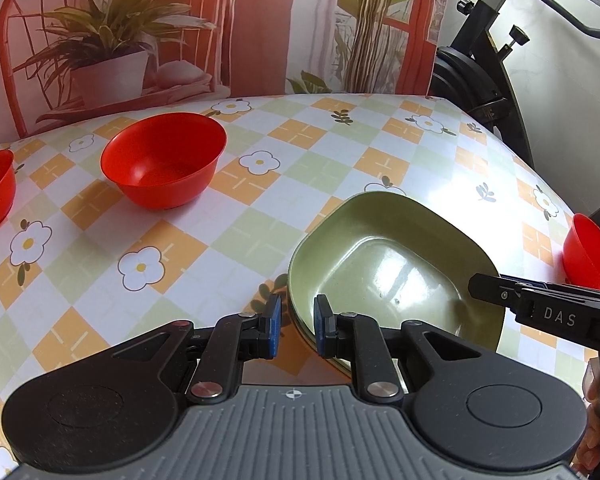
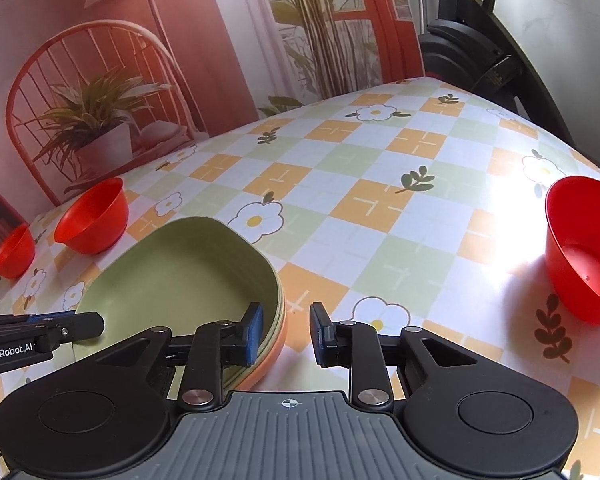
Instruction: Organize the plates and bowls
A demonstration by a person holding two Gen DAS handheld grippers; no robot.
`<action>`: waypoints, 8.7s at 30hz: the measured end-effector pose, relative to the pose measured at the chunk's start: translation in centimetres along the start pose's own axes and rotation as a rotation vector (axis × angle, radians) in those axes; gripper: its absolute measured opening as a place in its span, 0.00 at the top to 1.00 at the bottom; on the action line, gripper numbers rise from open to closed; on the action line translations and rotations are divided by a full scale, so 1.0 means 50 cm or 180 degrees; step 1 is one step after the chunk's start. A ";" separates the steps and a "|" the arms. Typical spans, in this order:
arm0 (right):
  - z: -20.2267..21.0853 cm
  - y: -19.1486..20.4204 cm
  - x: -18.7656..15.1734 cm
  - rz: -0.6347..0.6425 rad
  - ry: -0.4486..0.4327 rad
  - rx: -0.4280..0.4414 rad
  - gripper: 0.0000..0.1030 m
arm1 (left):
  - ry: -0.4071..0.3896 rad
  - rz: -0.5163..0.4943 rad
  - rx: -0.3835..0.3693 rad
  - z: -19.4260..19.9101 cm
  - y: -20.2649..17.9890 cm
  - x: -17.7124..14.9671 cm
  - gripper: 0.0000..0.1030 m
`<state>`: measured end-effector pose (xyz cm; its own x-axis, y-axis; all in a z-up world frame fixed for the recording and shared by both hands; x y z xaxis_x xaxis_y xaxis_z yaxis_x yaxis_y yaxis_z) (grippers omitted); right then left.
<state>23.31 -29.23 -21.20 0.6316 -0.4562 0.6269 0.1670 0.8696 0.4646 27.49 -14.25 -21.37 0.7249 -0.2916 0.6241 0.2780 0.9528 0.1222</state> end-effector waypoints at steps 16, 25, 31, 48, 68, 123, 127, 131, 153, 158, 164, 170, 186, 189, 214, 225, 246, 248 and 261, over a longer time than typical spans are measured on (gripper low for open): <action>0.065 0.009 0.077 0.0170 -0.0578 0.0004 0.77 | -0.0293 0.0318 -0.0123 0.044 0.018 0.056 0.81; 0.159 -0.027 0.169 0.0441 -0.1289 -0.0328 0.74 | -0.0695 0.0256 -0.0219 0.083 -0.011 0.129 0.80; 0.192 -0.090 0.164 0.0236 -0.1426 -0.0508 0.74 | -0.0679 0.0049 -0.0415 0.085 -0.081 0.151 0.80; 0.270 -0.293 0.070 -0.0649 -0.1679 -0.1295 0.74 | -0.0668 -0.0796 -0.0956 0.064 -0.358 0.139 0.80; 0.264 -0.411 -0.005 -0.1255 -0.1571 -0.1284 0.82 | -0.0157 -0.0835 -0.1552 0.013 -0.497 0.089 0.72; 0.156 0.107 0.242 0.0245 -0.1109 0.0152 0.90 | -0.0797 0.0141 -0.0955 0.171 -0.079 0.218 0.78; 0.119 0.202 0.255 0.0424 -0.1003 0.0317 0.89 | -0.0828 0.0284 -0.0817 0.181 0.005 0.224 0.78; 0.067 0.282 0.262 0.0537 -0.0889 0.0480 0.89 | -0.0861 0.0366 -0.0649 0.185 0.084 0.229 0.78; -0.245 0.388 0.256 0.0560 -0.0291 0.0537 0.89 | -0.0489 0.0736 -0.0333 0.006 0.274 0.224 0.78; -0.300 0.365 0.232 0.0477 -0.0070 0.0442 0.89 | -0.0355 0.0737 -0.0300 -0.044 0.275 0.209 0.78; -0.344 0.345 0.218 0.0448 0.0063 0.0327 0.89 | -0.0281 0.0643 -0.0270 -0.084 0.268 0.207 0.78; -0.362 0.333 0.214 0.0465 0.0127 0.0262 0.89 | -0.0250 0.0562 -0.0234 -0.107 0.260 0.207 0.78; -0.363 0.315 0.204 0.0480 0.0157 0.0155 0.84 | -0.0209 0.0517 -0.0032 -0.121 0.265 0.207 0.70; -0.353 0.317 0.210 0.0451 0.0116 0.0190 0.84 | -0.0250 0.0547 -0.0051 -0.105 0.279 0.209 0.70; -0.432 0.614 0.169 0.1086 0.0431 0.1006 0.84 | -0.0348 0.1058 0.0665 -0.040 0.691 0.185 0.70; -0.538 0.699 0.140 0.1134 0.0680 0.1151 0.82 | -0.0217 0.1258 0.0576 -0.109 0.716 0.135 0.70; -0.625 0.710 0.114 0.0679 0.0898 0.1075 0.90 | -0.0167 0.1686 0.0274 -0.132 0.721 0.090 0.88; -0.622 0.712 0.111 0.0703 0.0912 0.1071 0.92 | -0.0169 0.1728 0.0254 -0.127 0.719 0.087 0.89; -0.518 0.673 0.096 0.0440 0.0776 0.1199 0.92 | -0.0199 0.1514 0.0248 -0.047 0.661 0.075 0.89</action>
<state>51.57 2.73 -18.77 0.7955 -0.2440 0.5546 -0.1892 0.7695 0.6100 40.91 15.93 -16.80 0.7203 0.1811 0.6696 -0.1247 0.9834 -0.1318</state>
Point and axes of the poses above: each gripper's, at about its wrist camera, not at the fingertips, and z roughly against the way its jaws point, y to its left, x to its top, the point moved 7 cm from there along -z, roughly the way its jaws point, and after that the axes turned 15 degrees about x, right-handed, at the moved point
